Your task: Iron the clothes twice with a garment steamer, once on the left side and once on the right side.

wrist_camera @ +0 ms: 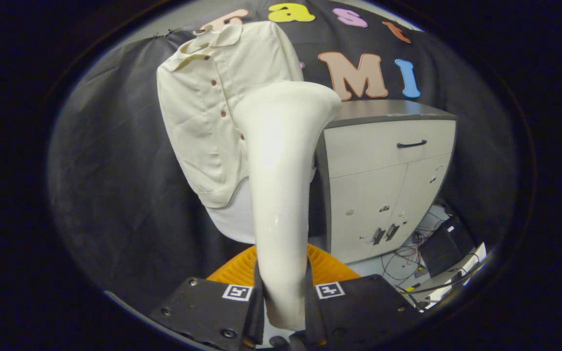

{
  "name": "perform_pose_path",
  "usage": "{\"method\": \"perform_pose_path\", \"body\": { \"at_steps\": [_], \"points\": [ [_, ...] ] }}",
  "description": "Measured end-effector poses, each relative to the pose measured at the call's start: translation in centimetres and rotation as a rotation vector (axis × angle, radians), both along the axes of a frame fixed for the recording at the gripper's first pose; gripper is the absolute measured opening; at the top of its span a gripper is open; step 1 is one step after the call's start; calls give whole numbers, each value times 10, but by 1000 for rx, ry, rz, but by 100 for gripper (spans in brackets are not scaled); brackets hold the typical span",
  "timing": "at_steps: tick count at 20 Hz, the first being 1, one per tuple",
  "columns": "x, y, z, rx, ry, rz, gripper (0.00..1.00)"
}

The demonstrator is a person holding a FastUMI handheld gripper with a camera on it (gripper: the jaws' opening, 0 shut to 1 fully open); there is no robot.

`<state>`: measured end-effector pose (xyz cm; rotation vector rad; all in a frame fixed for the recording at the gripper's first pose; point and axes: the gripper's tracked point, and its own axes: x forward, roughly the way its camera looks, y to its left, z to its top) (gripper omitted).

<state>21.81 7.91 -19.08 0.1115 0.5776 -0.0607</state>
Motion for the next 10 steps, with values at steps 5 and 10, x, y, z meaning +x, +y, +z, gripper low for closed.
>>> {"method": "perform_pose_path", "body": {
  "at_steps": [5, 10],
  "points": [
    [-73, -23, 44, -9, -85, -74, 33],
    [-115, -41, 100, 9, -211, -97, 33]
  ]
}}
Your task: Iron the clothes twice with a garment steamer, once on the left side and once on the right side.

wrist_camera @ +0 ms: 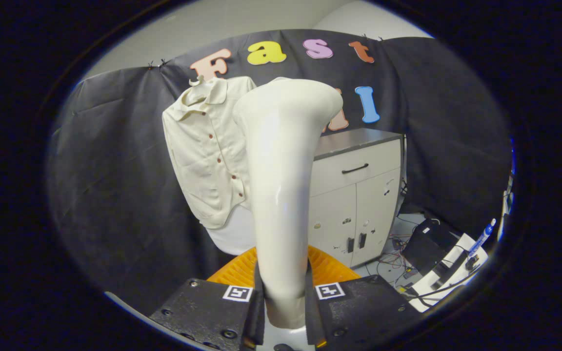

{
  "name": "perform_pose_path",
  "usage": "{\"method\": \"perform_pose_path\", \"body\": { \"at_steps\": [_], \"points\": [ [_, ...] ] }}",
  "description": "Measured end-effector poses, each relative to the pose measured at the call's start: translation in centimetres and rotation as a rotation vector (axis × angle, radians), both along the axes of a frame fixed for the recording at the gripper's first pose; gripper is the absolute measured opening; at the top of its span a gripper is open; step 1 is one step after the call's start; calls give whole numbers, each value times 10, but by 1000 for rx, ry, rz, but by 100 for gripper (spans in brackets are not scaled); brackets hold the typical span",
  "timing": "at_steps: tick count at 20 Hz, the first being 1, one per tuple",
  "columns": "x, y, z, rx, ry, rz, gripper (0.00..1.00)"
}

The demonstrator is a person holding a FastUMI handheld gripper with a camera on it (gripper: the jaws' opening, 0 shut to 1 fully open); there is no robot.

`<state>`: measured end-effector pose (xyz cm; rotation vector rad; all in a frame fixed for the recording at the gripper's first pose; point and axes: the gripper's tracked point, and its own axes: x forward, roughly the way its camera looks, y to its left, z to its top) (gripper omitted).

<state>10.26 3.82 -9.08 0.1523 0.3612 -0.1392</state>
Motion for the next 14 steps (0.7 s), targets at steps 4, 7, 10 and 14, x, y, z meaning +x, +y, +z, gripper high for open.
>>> {"method": "perform_pose_path", "body": {
  "at_steps": [4, 7, 10, 14],
  "points": [
    [-28, -23, 36, -27, -59, 20, 33],
    [-52, -41, 55, -64, -83, 50, 33],
    [-77, -59, 65, -80, -90, 80, 33],
    [-109, -79, 68, -65, -84, 106, 33]
  ]
}}
